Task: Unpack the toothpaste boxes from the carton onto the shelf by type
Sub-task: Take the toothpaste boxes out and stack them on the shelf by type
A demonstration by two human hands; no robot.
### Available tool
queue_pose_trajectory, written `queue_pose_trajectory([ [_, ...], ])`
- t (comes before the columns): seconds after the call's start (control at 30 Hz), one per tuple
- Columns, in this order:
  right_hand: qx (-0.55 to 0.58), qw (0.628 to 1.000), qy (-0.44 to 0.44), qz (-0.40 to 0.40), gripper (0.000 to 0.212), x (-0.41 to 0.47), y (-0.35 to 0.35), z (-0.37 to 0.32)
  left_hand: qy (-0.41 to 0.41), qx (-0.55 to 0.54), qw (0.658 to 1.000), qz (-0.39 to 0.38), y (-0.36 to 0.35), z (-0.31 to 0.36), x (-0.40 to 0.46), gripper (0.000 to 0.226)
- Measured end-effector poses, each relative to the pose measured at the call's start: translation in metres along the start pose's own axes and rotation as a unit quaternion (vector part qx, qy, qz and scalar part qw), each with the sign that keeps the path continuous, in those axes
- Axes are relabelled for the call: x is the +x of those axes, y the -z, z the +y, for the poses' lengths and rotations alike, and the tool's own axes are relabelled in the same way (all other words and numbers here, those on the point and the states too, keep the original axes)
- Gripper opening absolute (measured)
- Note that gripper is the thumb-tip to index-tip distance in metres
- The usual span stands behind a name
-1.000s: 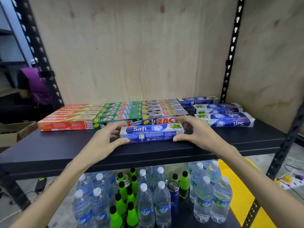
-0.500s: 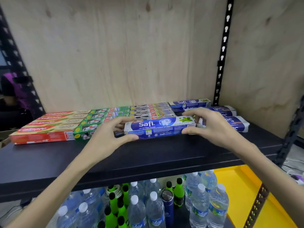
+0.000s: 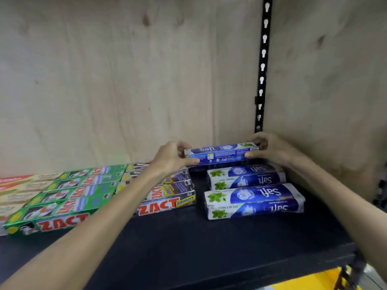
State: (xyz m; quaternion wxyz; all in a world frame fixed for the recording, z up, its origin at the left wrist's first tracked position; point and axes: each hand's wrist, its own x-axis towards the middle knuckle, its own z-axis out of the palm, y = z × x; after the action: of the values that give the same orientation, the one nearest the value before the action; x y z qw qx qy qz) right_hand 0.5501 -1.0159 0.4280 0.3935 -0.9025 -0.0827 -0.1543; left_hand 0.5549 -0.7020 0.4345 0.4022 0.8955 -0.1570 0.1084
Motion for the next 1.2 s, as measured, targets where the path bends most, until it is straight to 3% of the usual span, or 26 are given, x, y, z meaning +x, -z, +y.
queue_pose_trajectory([
  [0.17,0.014,0.999,-0.045,-0.022,0.051,0.022,-0.006,0.024,0.052,-0.008,0.998,-0.041,-0.022,-0.011,0.023,0.047],
  [0.4,0.023,0.990,-0.115,-0.082,0.056,0.018,-0.011,0.023,0.009,0.105,0.993,-0.045,-0.022,-0.017,0.016,0.052],
  [0.6,0.039,0.994,-0.089,-0.048,0.051,0.008,-0.016,0.021,0.011,0.134,0.991,-0.004,-0.034,-0.017,0.018,0.056],
  [0.8,0.016,0.997,-0.067,-0.024,0.068,0.001,-0.018,0.017,0.016,0.088,0.996,-0.001,-0.033,-0.022,0.015,0.059],
  [0.97,-0.008,0.998,-0.063,-0.010,0.068,-0.003,-0.017,0.014,0.008,0.065,0.998,-0.006,-0.019,-0.023,0.011,0.041],
  [1.2,-0.021,0.999,-0.046,-0.002,0.050,-0.005,-0.021,0.014,-0.022,0.116,0.993,0.013,-0.023,-0.018,0.009,0.040],
])
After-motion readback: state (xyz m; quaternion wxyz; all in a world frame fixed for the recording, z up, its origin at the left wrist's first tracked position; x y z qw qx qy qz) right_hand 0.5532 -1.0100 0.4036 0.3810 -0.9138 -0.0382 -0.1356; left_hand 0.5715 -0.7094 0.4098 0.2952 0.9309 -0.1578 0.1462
